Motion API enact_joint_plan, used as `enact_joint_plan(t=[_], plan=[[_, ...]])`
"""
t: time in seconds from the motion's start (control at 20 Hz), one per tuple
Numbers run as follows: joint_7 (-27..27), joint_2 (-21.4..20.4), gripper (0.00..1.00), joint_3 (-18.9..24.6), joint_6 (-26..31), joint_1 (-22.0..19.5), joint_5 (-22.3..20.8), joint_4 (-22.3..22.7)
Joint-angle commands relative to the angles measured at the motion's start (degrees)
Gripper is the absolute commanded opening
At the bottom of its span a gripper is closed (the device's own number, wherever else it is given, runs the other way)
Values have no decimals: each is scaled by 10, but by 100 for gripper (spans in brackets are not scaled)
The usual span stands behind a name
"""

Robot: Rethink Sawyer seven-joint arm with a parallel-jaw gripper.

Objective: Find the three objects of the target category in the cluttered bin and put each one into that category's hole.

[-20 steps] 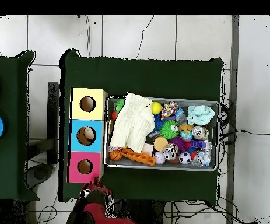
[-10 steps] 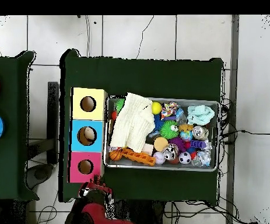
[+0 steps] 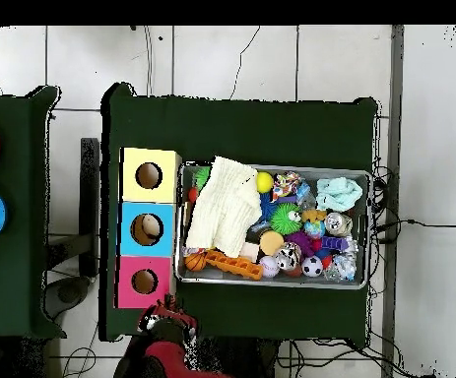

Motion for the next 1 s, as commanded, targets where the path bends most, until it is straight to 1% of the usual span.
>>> enact_joint_plan(t=[0.05,0.3,0.4,0.55,0.75,0.95,1.0], plan=[[132,31,0,14,13,36,62,-69],[140,64,0,4,-14,77,101,-86],[141,73,0,2,-22,87,113,-92],[139,77,0,1,-18,92,120,-98],[133,68,0,4,-5,84,120,-99],[115,54,0,-3,28,83,128,-108],[107,49,0,-9,45,86,135,-115]])
